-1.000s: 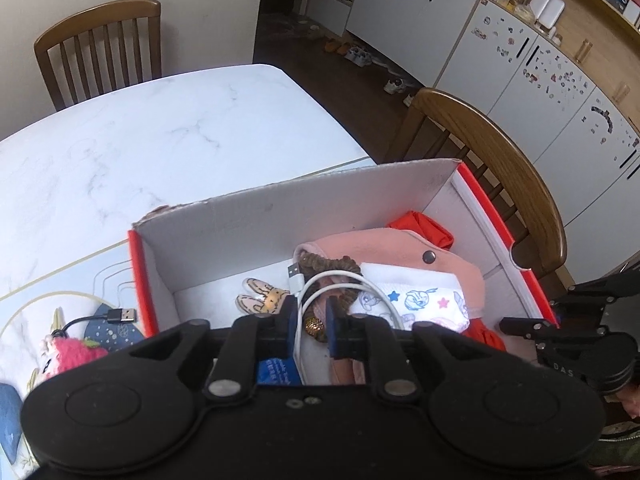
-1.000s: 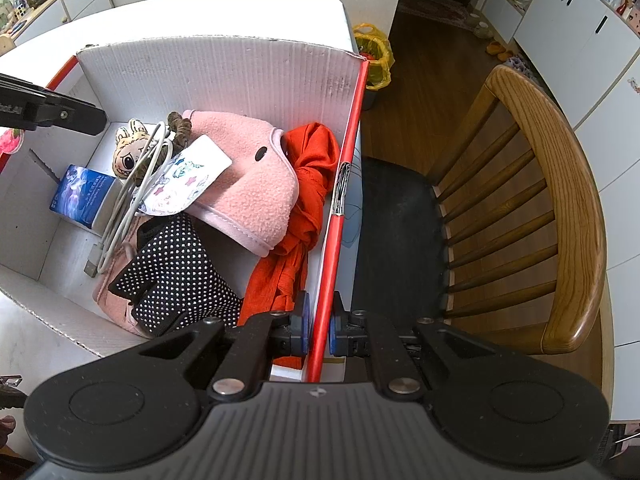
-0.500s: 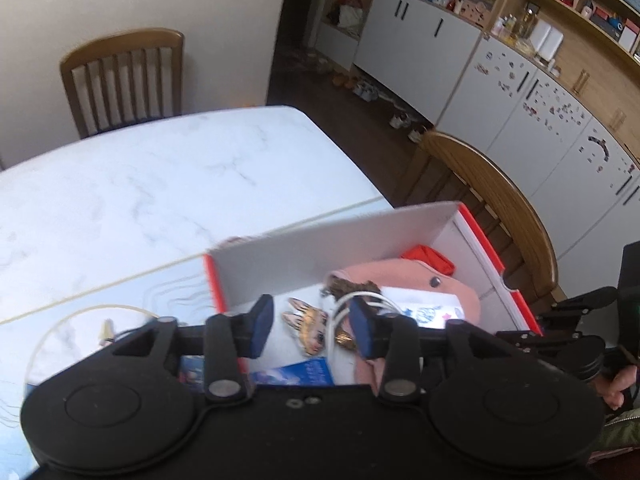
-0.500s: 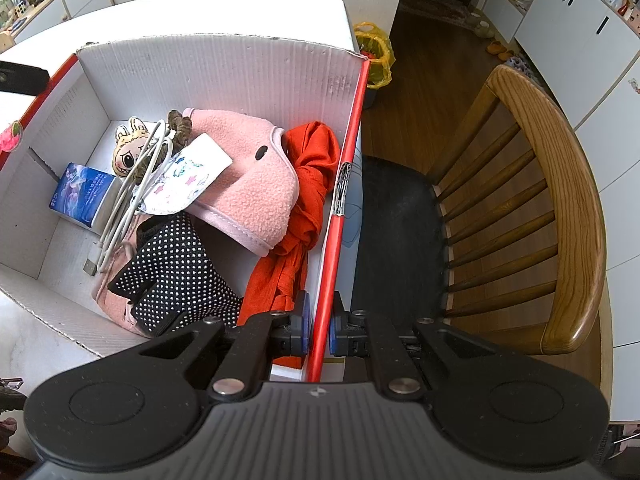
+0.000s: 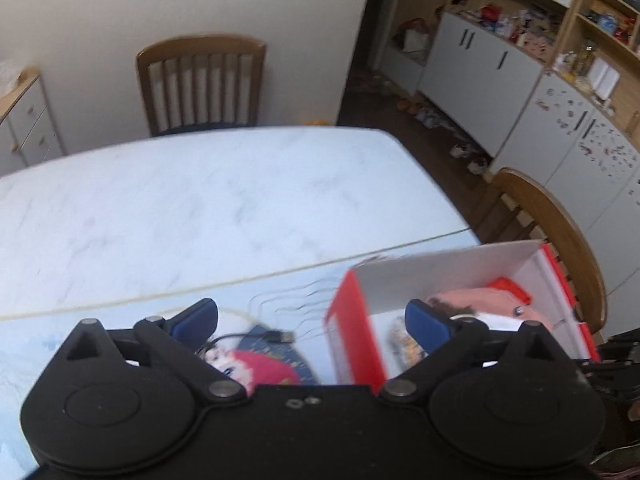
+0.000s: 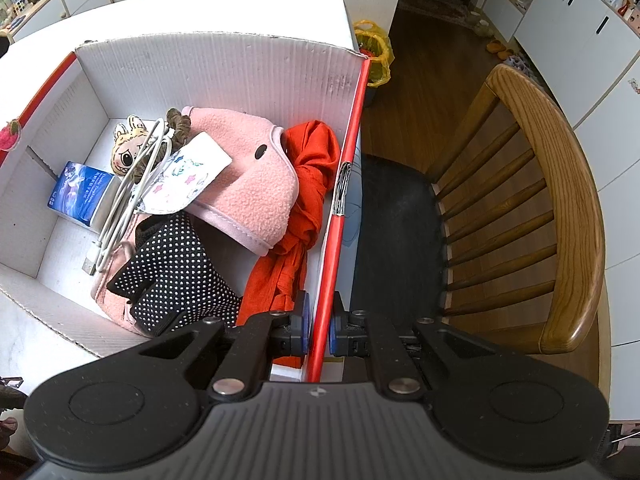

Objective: Organize objects
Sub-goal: 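Move the left gripper to the pile and grasp the pink fluffy plush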

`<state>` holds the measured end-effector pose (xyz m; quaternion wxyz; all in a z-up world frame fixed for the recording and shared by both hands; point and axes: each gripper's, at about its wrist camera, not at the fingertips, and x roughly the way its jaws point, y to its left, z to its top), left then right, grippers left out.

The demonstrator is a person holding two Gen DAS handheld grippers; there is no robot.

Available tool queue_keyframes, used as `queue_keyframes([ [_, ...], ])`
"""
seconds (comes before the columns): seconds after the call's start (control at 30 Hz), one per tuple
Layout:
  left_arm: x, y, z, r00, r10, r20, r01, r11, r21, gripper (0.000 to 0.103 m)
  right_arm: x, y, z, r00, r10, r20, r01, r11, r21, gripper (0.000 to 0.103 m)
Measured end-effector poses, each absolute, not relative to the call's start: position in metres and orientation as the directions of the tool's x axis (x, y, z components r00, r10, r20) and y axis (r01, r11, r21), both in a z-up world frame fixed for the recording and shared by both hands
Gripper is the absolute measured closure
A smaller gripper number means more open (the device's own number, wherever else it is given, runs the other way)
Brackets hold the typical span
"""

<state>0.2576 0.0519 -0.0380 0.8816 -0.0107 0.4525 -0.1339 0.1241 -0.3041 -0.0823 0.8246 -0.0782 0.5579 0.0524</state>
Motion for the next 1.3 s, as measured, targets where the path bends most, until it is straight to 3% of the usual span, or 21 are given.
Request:
queue_keyframes([
  [0.47, 0.243, 0.084, -0.097, 0.453, -0.173, -0.875, 0.18, 0.979, -0.101, 0.001, 0.123, -0.304, -0.083, 0.369, -0.011, -0.929, -0.163, 0.984, -0.076, 0.094],
  [0.93, 0.231, 0.07, -0.122, 0.48, -0.1, -0.871, 0.19, 0.982, -0.008, 0.002, 0.124, -0.304, -0.083, 0.369, -0.011, -0.929, -0.162, 0.984, -0.077, 0.094],
  [1.3, 0.231, 0.076, -0.128, 0.509, -0.074, -0.858, 0.139, 0.99, -0.003, 0.022, 0.124, -0.304, -0.083, 0.369, -0.014, -0.929, -0.163, 0.983, -0.079, 0.094],
])
